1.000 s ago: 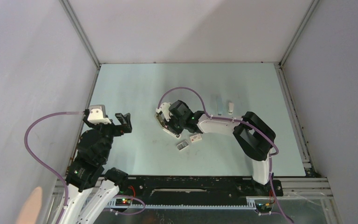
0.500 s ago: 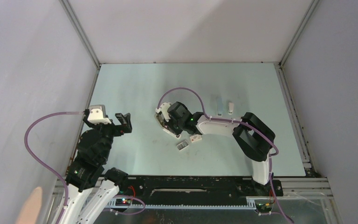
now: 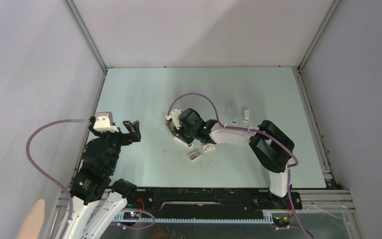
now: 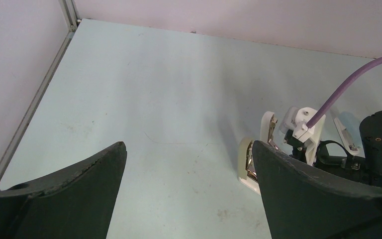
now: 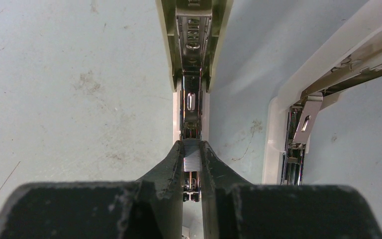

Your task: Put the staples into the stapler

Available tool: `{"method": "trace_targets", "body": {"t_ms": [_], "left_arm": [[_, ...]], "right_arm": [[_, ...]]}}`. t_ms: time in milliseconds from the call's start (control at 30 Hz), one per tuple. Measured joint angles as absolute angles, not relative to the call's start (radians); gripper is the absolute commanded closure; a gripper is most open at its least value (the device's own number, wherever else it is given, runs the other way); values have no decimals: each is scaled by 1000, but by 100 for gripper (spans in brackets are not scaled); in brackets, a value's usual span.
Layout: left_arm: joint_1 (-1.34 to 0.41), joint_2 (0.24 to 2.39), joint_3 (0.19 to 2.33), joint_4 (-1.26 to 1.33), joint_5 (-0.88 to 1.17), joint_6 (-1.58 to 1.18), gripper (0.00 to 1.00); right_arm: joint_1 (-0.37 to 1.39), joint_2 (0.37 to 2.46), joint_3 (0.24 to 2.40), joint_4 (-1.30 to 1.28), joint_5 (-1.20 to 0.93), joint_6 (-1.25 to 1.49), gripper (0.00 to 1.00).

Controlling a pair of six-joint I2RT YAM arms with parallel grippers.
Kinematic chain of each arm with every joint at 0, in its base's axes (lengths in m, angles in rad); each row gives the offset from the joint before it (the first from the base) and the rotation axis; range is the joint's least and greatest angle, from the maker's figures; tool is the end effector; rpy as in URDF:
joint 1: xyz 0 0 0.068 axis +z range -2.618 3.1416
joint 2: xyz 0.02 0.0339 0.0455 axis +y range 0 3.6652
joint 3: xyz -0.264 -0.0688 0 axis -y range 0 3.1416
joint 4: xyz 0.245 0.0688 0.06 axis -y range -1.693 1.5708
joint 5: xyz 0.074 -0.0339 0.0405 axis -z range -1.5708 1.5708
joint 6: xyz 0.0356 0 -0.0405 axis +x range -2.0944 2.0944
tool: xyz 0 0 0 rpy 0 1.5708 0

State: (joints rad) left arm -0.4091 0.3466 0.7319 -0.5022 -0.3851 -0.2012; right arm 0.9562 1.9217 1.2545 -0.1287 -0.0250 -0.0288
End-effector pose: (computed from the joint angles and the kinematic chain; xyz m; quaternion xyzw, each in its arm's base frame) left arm 0.0810 -0.0205 0.3384 -0.0504 0.7426 -0.0596 0.6651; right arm 0.2397 0.3412 0.1786 -0.4419 0.8135 0.1793 0.3327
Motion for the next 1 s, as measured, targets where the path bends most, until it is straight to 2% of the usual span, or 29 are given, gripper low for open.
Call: {"method": "trace_targets", "body": {"t_ms": [1000], "left_arm": [[-409, 346, 732, -502, -381, -201, 0]], "right_arm": [[942, 1924, 1254, -92, -58, -10, 87]]}}
